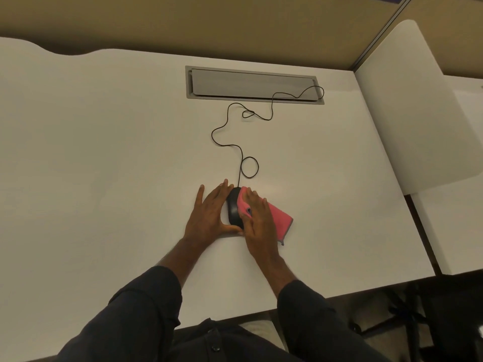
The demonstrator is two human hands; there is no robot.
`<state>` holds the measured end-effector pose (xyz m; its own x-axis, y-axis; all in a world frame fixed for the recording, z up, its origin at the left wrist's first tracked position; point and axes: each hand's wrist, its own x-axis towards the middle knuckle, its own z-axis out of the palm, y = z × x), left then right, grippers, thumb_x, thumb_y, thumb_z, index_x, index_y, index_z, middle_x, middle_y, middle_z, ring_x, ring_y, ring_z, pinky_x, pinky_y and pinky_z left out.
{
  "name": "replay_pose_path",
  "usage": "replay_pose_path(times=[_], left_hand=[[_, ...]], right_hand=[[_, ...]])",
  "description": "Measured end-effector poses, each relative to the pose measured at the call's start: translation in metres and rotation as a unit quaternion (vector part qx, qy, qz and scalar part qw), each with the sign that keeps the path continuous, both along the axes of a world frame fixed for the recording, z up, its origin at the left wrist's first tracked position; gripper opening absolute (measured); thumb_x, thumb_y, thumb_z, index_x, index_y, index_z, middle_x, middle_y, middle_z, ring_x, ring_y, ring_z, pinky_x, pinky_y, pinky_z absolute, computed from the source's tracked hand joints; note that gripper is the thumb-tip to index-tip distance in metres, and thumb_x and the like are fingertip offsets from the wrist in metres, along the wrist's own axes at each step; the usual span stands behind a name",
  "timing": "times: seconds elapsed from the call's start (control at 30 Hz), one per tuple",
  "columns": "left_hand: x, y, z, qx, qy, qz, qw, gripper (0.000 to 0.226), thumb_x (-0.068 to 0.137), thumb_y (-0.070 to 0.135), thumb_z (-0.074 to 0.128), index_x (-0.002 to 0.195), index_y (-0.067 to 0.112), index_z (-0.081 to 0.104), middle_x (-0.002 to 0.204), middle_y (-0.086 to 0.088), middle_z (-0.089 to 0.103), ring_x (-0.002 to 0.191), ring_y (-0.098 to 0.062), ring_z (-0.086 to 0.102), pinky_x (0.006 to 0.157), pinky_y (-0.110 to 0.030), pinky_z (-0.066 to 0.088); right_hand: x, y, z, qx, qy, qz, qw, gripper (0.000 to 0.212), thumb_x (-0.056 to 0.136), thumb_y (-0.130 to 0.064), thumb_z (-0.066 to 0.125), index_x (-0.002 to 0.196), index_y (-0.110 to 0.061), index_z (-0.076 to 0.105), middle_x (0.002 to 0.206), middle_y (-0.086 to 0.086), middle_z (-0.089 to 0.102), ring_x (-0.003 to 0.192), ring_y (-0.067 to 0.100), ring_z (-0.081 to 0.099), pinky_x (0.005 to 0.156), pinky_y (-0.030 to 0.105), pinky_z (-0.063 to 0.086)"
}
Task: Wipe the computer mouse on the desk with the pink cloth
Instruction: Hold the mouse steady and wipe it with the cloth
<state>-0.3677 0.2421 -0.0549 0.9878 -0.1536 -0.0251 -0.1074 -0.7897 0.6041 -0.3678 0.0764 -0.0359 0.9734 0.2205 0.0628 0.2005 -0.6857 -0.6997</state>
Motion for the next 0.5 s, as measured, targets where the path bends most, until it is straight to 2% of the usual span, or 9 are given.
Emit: replay_pose_path(times=[0.1,0.2,0.4,0.5], left_hand=[[-0.001,-0.001,0.000,-0.008,-0.002,0.005,1.000,0.126,0.062,0.098,0.041,0.158,0.019,0.022,0.165,-0.003,0.022,0.150,-0.018,0.027,0.124,-0.049,-0.005],[-0.001,-0.001,0.001,-0.010,-0.004,0.003,1.000,0.127,0.061,0.099,0.039,0.157,0.017,0.023,0.164,-0.004,0.024,0.150,-0.019,0.027,0.124,-0.052,-0.003],[-0.001,-0.002,0.004,-0.001,-0.011,0.004,1.000,0.124,0.062,0.094,0.046,0.156,0.016,0.026,0.163,-0.004,0.027,0.149,-0.018,0.028,0.124,-0.055,0.002],[-0.002,-0.002,0.004,-0.006,-0.016,0.004,1.000,0.124,0.063,0.097,0.042,0.156,0.016,0.027,0.162,-0.005,0.030,0.149,-0.018,0.030,0.123,-0.055,0.003]], right_hand=[[-0.019,-0.010,-0.004,-0.009,-0.021,0.017,1.000,0.055,0.097,-0.015,0.053,0.149,-0.012,0.035,0.153,0.000,0.039,0.144,0.010,0.029,0.120,0.039,0.020],[-0.016,-0.007,-0.002,-0.033,-0.035,0.000,0.999,0.056,0.096,-0.015,0.055,0.148,-0.013,0.036,0.151,0.000,0.043,0.143,0.009,0.030,0.121,0.040,0.014],[0.030,0.013,0.006,-0.096,-0.006,-0.007,0.995,0.047,0.100,-0.024,0.048,0.145,-0.010,0.042,0.147,0.005,0.047,0.141,0.017,0.036,0.121,0.033,0.004],[0.032,0.018,0.007,-0.082,0.002,0.000,0.997,0.047,0.101,-0.018,0.047,0.147,-0.009,0.039,0.151,0.004,0.042,0.143,0.016,0.032,0.122,0.031,0.007]])
